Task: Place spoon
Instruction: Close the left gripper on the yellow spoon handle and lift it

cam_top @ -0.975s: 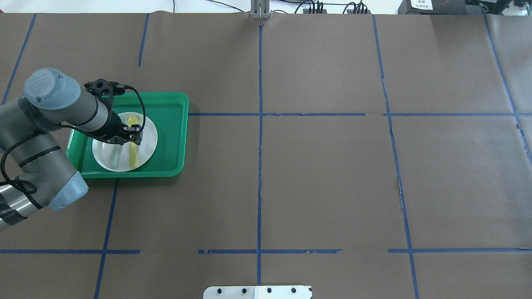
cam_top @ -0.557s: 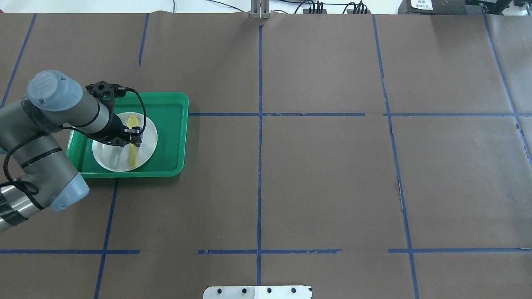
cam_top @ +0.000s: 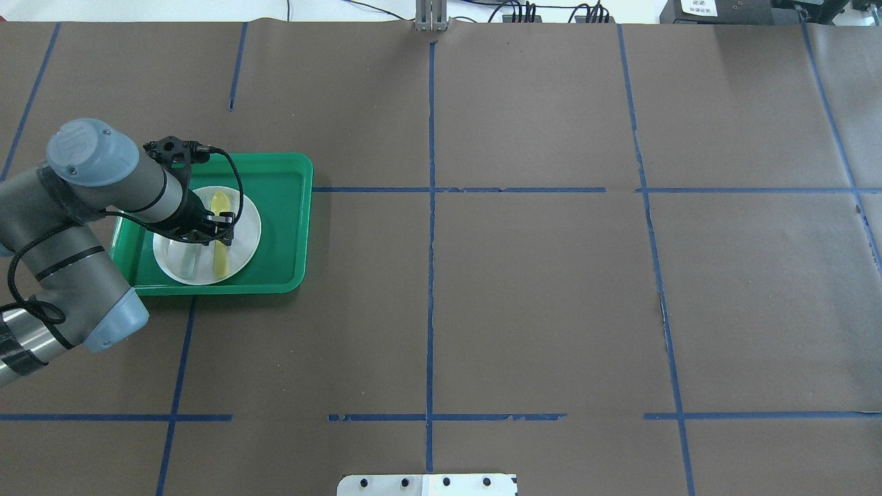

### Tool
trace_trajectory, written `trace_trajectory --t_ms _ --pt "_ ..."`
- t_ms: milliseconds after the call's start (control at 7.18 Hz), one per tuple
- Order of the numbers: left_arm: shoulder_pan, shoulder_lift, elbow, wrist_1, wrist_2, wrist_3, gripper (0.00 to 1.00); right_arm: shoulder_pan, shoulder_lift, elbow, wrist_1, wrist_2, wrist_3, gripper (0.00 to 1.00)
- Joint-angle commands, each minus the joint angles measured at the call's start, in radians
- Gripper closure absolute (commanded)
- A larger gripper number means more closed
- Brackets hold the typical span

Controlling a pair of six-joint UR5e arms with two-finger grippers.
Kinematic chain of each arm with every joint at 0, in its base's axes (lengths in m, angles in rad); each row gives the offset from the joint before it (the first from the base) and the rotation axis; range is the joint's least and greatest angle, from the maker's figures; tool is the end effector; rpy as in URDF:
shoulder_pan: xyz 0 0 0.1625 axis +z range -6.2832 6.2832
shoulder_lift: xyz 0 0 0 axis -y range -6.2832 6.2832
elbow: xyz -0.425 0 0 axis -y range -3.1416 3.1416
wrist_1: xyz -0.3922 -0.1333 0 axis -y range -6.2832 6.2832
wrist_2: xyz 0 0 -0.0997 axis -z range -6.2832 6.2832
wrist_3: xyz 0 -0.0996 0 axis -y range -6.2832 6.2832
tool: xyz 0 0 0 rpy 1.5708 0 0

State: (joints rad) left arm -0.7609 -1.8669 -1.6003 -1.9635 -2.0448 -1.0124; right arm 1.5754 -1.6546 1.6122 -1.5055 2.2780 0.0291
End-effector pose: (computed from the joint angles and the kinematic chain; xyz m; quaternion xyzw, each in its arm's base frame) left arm 0.3950 -0.4974 0.4447 0.0357 0.4047 -0.0099 0.9137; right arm 0.0707 -0.4574 0.6760 0.0065 -0.3464 0.0118 0.9380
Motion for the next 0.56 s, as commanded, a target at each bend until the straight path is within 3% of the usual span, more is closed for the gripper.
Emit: trace_trajectory --t_ms 0,418 --pt "0.0 0.0 0.0 0.0 0.0 0.0 0.55 0.0 -0.001 0.0 -0.001 0.0 0.0 0.0" --pt "0.0 0.0 0.0 0.001 0.0 0.002 0.6 0.0 -0.001 0.0 -0.001 0.0 0.0 0.0"
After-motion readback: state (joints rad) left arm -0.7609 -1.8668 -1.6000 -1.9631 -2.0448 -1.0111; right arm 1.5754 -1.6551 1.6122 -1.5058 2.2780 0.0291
